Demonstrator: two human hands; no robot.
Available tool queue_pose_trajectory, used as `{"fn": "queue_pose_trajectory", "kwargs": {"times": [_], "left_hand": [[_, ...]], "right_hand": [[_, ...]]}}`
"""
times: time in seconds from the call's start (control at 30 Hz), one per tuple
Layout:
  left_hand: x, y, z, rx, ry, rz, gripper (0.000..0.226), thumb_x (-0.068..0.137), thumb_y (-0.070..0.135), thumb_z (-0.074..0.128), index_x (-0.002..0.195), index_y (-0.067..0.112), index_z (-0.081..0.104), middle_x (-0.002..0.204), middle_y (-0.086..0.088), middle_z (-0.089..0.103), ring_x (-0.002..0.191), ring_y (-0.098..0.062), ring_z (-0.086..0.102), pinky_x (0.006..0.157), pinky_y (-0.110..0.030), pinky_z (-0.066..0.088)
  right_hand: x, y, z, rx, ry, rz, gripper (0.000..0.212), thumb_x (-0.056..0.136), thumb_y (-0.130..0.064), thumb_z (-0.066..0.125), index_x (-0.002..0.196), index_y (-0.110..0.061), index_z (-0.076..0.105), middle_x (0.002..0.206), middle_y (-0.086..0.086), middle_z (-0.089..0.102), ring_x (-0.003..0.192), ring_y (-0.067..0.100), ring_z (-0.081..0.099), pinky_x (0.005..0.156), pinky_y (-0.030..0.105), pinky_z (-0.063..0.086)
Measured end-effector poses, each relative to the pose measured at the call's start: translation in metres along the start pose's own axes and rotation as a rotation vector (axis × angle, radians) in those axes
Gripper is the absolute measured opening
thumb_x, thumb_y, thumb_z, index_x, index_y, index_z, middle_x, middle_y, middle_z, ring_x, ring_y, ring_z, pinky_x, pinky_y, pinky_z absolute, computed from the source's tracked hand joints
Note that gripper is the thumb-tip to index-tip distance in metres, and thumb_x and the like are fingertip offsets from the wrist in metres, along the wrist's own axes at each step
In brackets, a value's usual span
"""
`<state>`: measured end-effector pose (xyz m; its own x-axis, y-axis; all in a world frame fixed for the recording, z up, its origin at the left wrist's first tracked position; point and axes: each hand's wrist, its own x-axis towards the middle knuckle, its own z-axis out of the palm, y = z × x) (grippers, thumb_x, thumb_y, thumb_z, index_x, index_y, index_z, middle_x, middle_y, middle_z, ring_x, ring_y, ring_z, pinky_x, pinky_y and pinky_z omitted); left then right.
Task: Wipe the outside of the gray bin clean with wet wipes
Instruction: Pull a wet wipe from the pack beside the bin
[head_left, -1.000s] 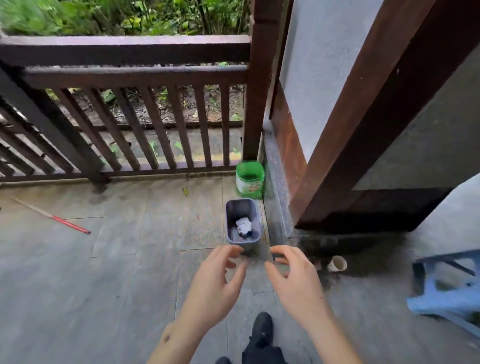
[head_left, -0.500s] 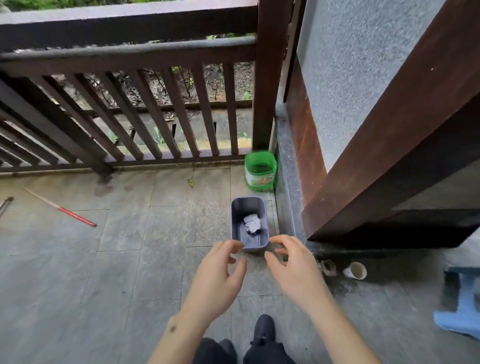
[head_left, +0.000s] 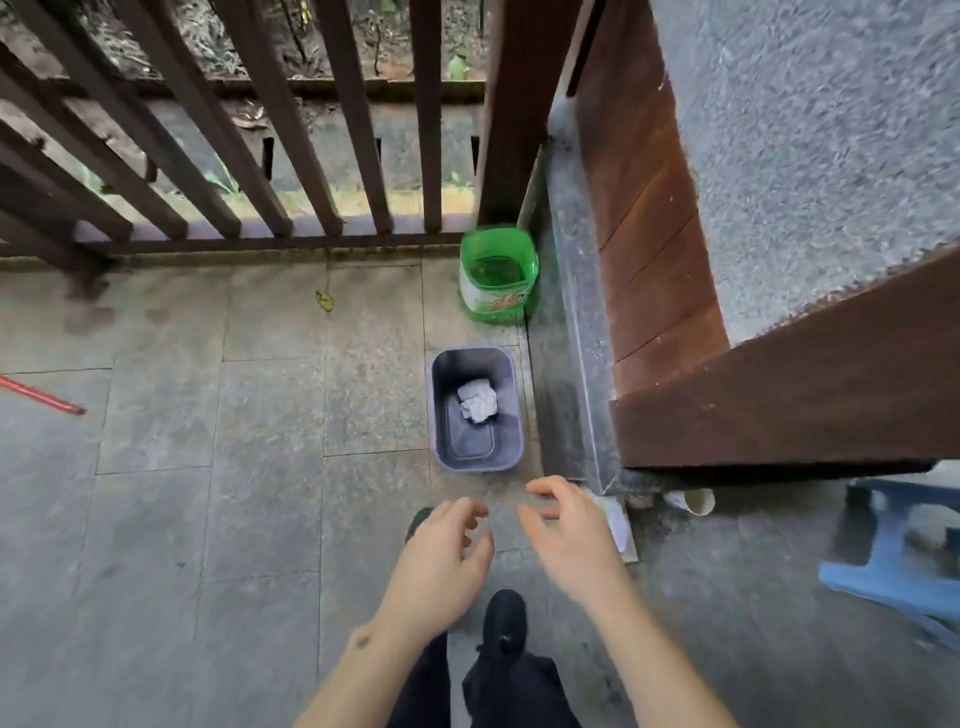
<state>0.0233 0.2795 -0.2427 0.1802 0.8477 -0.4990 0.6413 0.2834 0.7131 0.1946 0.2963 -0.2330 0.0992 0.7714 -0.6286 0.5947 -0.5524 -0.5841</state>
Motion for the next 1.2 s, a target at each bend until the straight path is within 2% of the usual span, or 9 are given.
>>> {"fn": "queue_pose_trajectory", "kwargs": {"times": [0.1, 0.23, 0.33, 0.43, 0.53, 0.7, 0.8, 1.07, 1.2], "left_hand": [[0.041, -0.027, 0.014, -0.047, -0.026, -0.101, 0.020, 0.094, 0.021, 0.057, 0.113, 0.019, 0.062, 0.100, 0.002, 0.063, 0.085, -0.012, 0.059, 0.084, -0.029, 0.047], [0.092, -0.067, 0.048, -0.101, -0.058, -0.169, 0.019, 0.093, 0.021, 0.057, 0.111, 0.019, 0.064, 0.096, 0.001, 0.065, 0.081, -0.013, 0.058, 0.076, -0.029, 0.043], [0.119, -0.101, 0.077, -0.108, -0.061, -0.186, 0.019, 0.092, 0.021, 0.057, 0.110, 0.019, 0.064, 0.093, 0.003, 0.064, 0.079, -0.014, 0.058, 0.074, -0.029, 0.043], [0.131, -0.133, 0.108, -0.131, -0.062, -0.189, 0.017, 0.092, 0.019, 0.057, 0.108, 0.018, 0.063, 0.089, 0.004, 0.063, 0.076, -0.014, 0.058, 0.074, -0.031, 0.047], [0.140, -0.159, 0.139, -0.112, -0.073, -0.165, 0.015, 0.093, 0.017, 0.057, 0.106, 0.019, 0.063, 0.083, 0.009, 0.062, 0.072, -0.008, 0.059, 0.072, -0.030, 0.048], [0.173, -0.180, 0.184, -0.052, -0.117, -0.063, 0.013, 0.092, 0.018, 0.057, 0.103, 0.022, 0.063, 0.086, 0.009, 0.064, 0.075, -0.004, 0.062, 0.069, -0.025, 0.047], [0.194, -0.181, 0.204, -0.013, -0.116, -0.009, 0.012, 0.091, 0.017, 0.058, 0.101, 0.022, 0.063, 0.085, 0.009, 0.064, 0.078, -0.008, 0.062, 0.070, -0.028, 0.044], [0.200, -0.189, 0.233, 0.017, -0.170, 0.038, 0.011, 0.090, 0.020, 0.058, 0.096, 0.029, 0.059, 0.081, 0.010, 0.063, 0.072, -0.010, 0.061, 0.071, -0.030, 0.045], [0.204, -0.191, 0.239, -0.009, -0.163, 0.058, 0.015, 0.092, 0.018, 0.053, 0.096, 0.031, 0.058, 0.070, 0.012, 0.058, 0.067, -0.006, 0.054, 0.060, -0.015, 0.035]], "right_hand": [[0.052, 0.016, 0.024, 0.045, 0.003, 0.127, 0.023, 0.096, -0.028, 0.061, 0.119, -0.023, 0.063, 0.115, -0.005, 0.067, 0.096, 0.004, 0.062, 0.077, 0.019, 0.043], [0.122, 0.052, 0.066, 0.088, -0.020, 0.254, 0.026, 0.096, -0.024, 0.062, 0.119, -0.014, 0.066, 0.117, 0.002, 0.068, 0.099, 0.016, 0.060, 0.083, 0.026, 0.040], [0.161, 0.085, 0.098, 0.150, -0.017, 0.280, 0.023, 0.095, -0.025, 0.063, 0.115, -0.015, 0.067, 0.113, 0.004, 0.071, 0.094, 0.022, 0.063, 0.088, 0.037, 0.051], [0.182, 0.125, 0.129, 0.211, 0.001, 0.282, 0.020, 0.093, -0.028, 0.063, 0.110, -0.019, 0.069, 0.107, -0.001, 0.071, 0.103, 0.022, 0.068, 0.096, 0.047, 0.056], [0.189, 0.172, 0.158, 0.254, -0.004, 0.303, 0.012, 0.090, -0.032, 0.061, 0.100, -0.028, 0.067, 0.103, -0.004, 0.071, 0.102, 0.020, 0.069, 0.095, 0.050, 0.057], [0.206, 0.232, 0.183, 0.384, 0.003, 0.354, 0.023, 0.079, -0.039, 0.057, 0.096, -0.027, 0.069, 0.106, 0.003, 0.074, 0.103, 0.024, 0.071, 0.096, 0.054, 0.056], [0.219, 0.255, 0.182, 0.449, 0.053, 0.380, 0.025, 0.075, -0.041, 0.057, 0.091, -0.026, 0.069, 0.103, 0.001, 0.076, 0.101, 0.022, 0.072, 0.096, 0.053, 0.056], [0.214, 0.289, 0.165, 0.471, 0.154, 0.382, 0.007, 0.088, -0.031, 0.062, 0.092, -0.031, 0.068, 0.101, -0.005, 0.073, 0.102, 0.019, 0.071, 0.099, 0.050, 0.055], [0.217, 0.291, 0.169, 0.456, 0.132, 0.405, 0.009, 0.090, -0.030, 0.062, 0.095, -0.029, 0.068, 0.102, -0.003, 0.073, 0.102, 0.019, 0.071, 0.098, 0.050, 0.056]]}}
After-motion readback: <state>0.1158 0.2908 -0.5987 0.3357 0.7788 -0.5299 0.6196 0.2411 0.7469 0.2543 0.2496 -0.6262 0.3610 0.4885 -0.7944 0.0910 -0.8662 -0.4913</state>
